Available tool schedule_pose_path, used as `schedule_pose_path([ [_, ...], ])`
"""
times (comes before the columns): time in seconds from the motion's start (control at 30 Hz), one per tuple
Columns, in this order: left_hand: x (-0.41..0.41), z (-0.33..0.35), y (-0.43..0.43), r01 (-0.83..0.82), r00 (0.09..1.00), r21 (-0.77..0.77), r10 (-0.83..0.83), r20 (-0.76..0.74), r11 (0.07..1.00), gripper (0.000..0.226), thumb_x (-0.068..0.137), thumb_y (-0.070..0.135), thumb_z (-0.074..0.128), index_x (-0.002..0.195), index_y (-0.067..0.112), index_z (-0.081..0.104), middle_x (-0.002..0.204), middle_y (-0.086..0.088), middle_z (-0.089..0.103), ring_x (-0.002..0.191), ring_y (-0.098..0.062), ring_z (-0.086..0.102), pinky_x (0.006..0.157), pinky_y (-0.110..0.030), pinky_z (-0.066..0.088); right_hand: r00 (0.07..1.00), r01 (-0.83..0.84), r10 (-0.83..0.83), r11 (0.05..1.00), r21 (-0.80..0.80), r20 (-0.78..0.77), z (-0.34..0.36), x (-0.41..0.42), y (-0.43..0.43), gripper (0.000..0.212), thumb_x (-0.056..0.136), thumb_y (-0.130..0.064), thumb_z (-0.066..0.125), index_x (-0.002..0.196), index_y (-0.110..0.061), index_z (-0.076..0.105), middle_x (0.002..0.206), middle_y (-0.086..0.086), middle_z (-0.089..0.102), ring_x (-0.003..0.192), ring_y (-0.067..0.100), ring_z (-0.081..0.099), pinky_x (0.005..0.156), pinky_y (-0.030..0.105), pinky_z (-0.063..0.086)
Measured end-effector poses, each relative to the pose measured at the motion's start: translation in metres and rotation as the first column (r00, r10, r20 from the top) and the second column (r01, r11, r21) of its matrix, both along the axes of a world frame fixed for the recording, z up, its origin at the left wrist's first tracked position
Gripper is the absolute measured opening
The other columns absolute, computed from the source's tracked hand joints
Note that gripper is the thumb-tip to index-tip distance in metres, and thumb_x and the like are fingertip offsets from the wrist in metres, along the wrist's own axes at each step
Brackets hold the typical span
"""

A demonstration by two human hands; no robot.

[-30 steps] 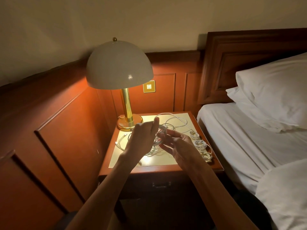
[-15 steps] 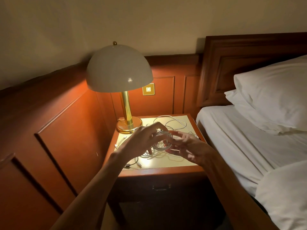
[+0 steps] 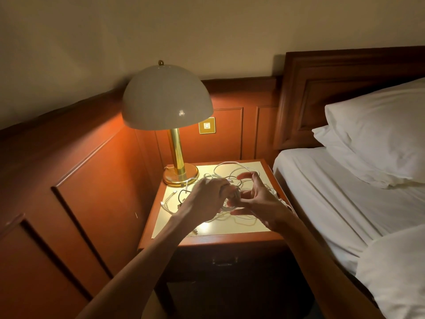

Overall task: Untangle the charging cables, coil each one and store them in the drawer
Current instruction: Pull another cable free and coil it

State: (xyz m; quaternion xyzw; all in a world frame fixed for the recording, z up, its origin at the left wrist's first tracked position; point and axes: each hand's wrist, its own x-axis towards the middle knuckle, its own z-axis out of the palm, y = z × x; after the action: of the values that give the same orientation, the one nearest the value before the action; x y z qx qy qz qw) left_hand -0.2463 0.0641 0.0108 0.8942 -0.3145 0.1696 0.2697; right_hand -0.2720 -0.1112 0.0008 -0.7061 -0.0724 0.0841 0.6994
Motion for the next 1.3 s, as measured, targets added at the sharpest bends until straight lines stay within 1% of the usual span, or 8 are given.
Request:
schedule_pose_path([
  [0.23,0.0,0.0,-0.001,-0.041,0.973,-0.052,0.028,-0.229,0.998,0.025,0.101,0.025,0.054,0.082,0.016,0.068,0.07,0.006,0.062,0.054,-0.002,0.062,0.049,-0.016,0.052,0.891,0.219,-0.03,0.903,-0.371,0.453,-0.008,-0.01,0.002,0.059,0.078,-0.034,0.083,0.125,-0.023,0.047,0.083,0.002,0.076,0.062,0.016,0.073,0.059,0.026,0.061],
  [0.43,0.001,-0.006,0.0,-0.13,0.77,-0.193,-0.024,-0.638,0.973,0.03,0.102,0.023,0.051,0.077,0.017,0.067,0.067,0.003,0.061,0.05,-0.006,0.058,0.046,-0.019,0.044,0.713,0.517,0.043,0.642,-0.566,0.7,-0.012,-0.016,0.005,0.039,0.077,-0.043,0.082,0.111,-0.03,0.07,0.095,-0.006,0.068,0.072,0.007,0.065,0.069,0.028,0.06],
  [0.63,0.006,-0.01,0.003,-0.129,0.732,-0.357,-0.154,-0.664,0.925,0.034,0.103,0.026,0.047,0.074,0.019,0.062,0.064,0.002,0.052,0.052,-0.006,0.052,0.055,-0.027,0.047,0.639,0.587,0.065,0.603,-0.541,0.766,-0.015,-0.018,0.017,0.021,0.095,-0.031,0.065,0.107,-0.016,0.074,0.106,0.0,0.065,0.081,0.015,0.068,0.07,0.034,0.061],
  [0.77,0.006,-0.005,0.002,-0.126,0.726,-0.4,-0.19,-0.661,0.908,0.034,0.104,0.023,0.047,0.074,0.026,0.064,0.063,0.005,0.049,0.045,-0.002,0.051,0.054,-0.029,0.053,0.656,0.578,-0.064,0.684,-0.445,0.752,-0.017,-0.011,0.018,0.014,0.099,-0.026,0.059,0.101,-0.013,0.066,0.106,-0.001,0.063,0.082,0.007,0.064,0.072,0.012,0.052],
  [0.9,0.001,-0.002,0.007,-0.053,0.587,-0.451,-0.338,-0.736,0.891,0.03,0.102,0.028,0.051,0.076,0.024,0.065,0.062,0.004,0.039,0.046,-0.004,0.038,0.055,-0.026,0.052,0.742,0.527,-0.333,0.826,-0.199,0.582,-0.02,-0.011,0.02,0.014,0.1,-0.023,0.056,0.095,-0.012,0.064,0.088,-0.005,0.068,0.079,0.002,0.068,0.06,0.009,0.051],
  [1.03,-0.001,-0.008,0.005,-0.095,0.645,-0.432,-0.275,-0.713,0.897,0.026,0.099,0.031,0.056,0.078,0.023,0.07,0.06,0.01,0.052,0.048,-0.004,0.051,0.06,-0.029,0.053,0.845,0.448,-0.409,0.893,-0.039,0.346,-0.025,-0.01,0.019,0.019,0.101,-0.022,0.056,0.1,-0.005,0.064,0.087,0.0,0.071,0.079,0.012,0.073,0.054,0.023,0.058],
  [1.17,-0.004,-0.013,0.001,-0.141,0.636,-0.46,-0.276,-0.721,0.877,0.027,0.099,0.031,0.056,0.088,0.013,0.071,0.063,0.006,0.053,0.048,-0.003,0.052,0.064,-0.029,0.054,0.735,0.5,-0.276,0.837,-0.221,0.62,-0.022,-0.006,0.015,0.02,0.096,-0.014,0.064,0.115,-0.012,0.06,0.086,-0.006,0.067,0.073,-0.001,0.07,0.052,0.013,0.053],
  [1.3,-0.002,-0.018,-0.001,-0.214,0.637,-0.429,-0.208,-0.743,0.878,0.029,0.098,0.031,0.058,0.079,0.014,0.071,0.064,0.002,0.06,0.049,-0.005,0.055,0.06,-0.024,0.054,0.686,0.538,-0.006,0.678,-0.501,0.728,-0.018,-0.003,0.009,0.017,0.087,-0.019,0.076,0.104,-0.018,0.074,0.092,-0.001,0.074,0.073,0.008,0.067,0.071,0.027,0.061],
])
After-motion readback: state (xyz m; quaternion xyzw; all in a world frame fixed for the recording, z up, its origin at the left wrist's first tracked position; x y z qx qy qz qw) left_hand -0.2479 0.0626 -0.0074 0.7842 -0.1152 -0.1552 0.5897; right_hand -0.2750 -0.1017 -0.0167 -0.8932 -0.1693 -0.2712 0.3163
